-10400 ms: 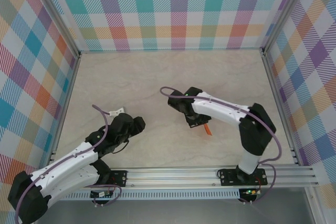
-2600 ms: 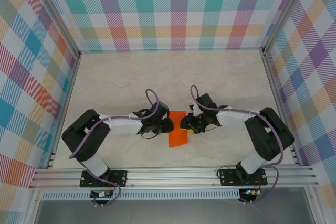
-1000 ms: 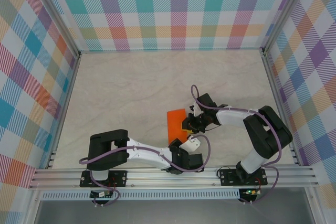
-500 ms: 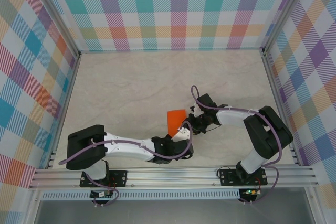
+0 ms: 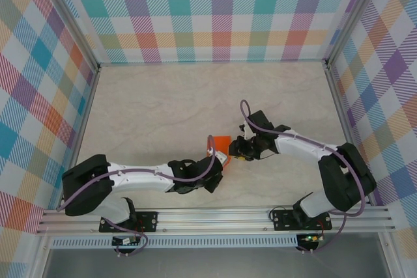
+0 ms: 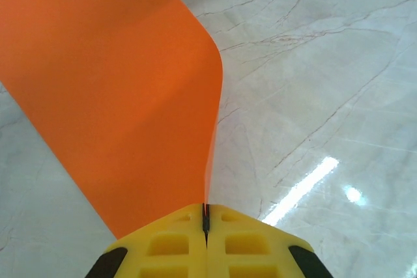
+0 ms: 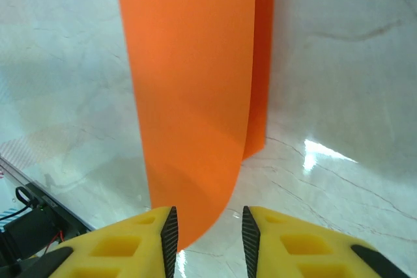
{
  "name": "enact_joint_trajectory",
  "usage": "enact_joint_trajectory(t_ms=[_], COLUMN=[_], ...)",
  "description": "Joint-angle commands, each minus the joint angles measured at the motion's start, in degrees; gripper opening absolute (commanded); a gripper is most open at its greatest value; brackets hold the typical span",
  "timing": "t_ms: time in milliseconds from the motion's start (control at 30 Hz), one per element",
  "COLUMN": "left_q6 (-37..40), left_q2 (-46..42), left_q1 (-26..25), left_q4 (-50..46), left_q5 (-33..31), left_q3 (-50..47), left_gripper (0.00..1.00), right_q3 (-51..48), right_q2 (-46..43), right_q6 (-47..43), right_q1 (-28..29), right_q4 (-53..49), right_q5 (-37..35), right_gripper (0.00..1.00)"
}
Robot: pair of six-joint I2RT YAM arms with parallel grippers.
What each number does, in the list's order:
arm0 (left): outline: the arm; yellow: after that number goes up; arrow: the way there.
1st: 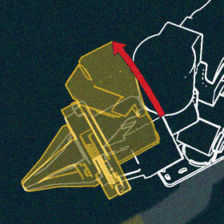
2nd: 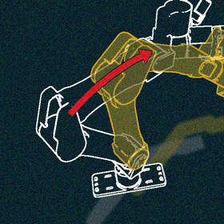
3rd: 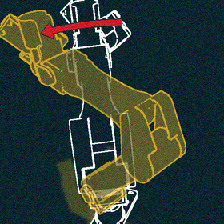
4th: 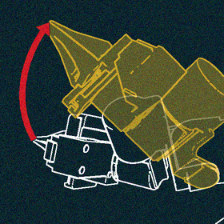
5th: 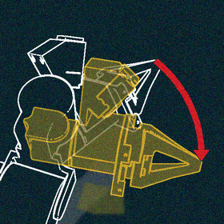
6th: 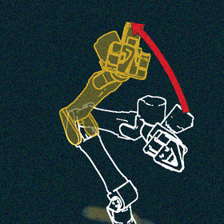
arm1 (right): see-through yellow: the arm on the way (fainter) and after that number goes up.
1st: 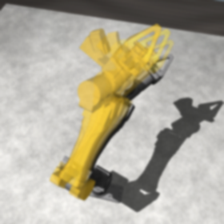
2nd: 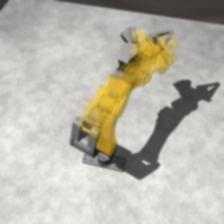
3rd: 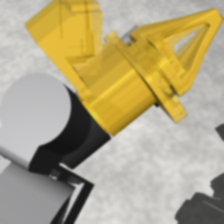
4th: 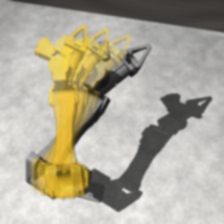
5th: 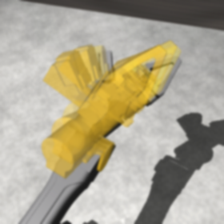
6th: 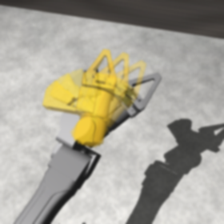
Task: Fold a paper plane with a square sheet of paper (pick it up from the middle)
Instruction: Third fold the triangle at the center of the table.
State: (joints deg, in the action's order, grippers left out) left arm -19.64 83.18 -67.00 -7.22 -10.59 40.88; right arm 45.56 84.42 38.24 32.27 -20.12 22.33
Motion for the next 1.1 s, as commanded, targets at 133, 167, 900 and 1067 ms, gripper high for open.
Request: enact_joint_trajectory(t_ms=[133,167,900,1067], left_q6=[0.6,0.6,3.1,3.8], left_q2=[-4.3,-4.4,-3.1,-2.2], left_q1=[5.2,5.8,15.0,16.9], left_q4=[3.2,3.2,3.9,3.8], left_q5=[10.7,11.3,20.9,21.9], left_q3=[-3.5,-3.7,-4.3,-4.1], left_gripper=[0.00,0.00,0.00,0.00], right_q3=[7.6,8.5,18.5,18.3], right_q2=[7.5,8.8,26.6,27.2], right_q6=[-5.1,-5.5,-12.2,-12.0], right_q1=[-0.1,-0.1,1.6,1.7], right_q4=[-0.4,-0.5,-6.2,-6.2], right_q5=[4.6,4.8,-0.8,-0.9], right_gripper=[0.17,0.15,0.16,0.16])
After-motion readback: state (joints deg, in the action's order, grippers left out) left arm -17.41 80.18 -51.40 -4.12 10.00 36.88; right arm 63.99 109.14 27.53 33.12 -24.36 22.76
